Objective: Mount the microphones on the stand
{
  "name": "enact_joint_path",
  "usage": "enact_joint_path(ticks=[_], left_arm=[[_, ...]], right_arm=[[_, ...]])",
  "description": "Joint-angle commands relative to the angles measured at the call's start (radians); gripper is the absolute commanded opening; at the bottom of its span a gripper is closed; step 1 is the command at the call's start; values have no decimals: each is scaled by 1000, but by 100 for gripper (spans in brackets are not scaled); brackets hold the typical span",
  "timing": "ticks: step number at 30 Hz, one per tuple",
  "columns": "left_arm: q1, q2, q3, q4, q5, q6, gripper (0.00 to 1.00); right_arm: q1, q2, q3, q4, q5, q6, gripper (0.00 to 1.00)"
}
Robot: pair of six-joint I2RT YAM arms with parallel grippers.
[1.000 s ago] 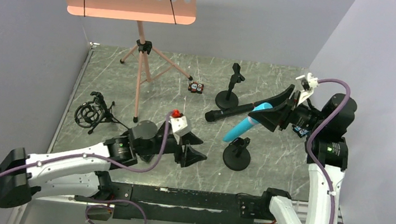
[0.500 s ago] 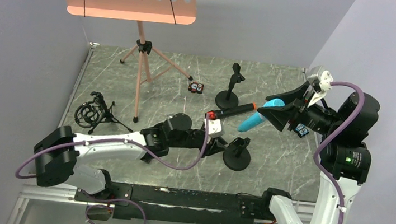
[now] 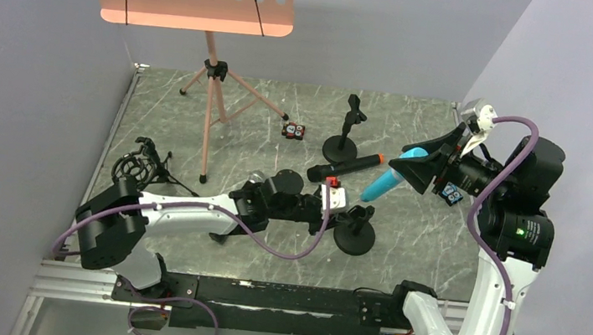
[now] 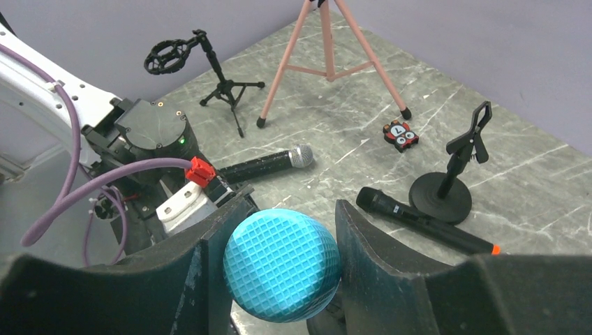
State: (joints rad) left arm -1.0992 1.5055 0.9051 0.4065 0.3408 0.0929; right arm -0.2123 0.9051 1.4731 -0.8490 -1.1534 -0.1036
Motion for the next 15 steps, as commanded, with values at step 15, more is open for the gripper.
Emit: enact_joint_path(ticks=[15], left_arm=[[-19,48,38,88,-77,-51,29]], right_arm=[[-18,-9,34,-128,-7,-77,7]])
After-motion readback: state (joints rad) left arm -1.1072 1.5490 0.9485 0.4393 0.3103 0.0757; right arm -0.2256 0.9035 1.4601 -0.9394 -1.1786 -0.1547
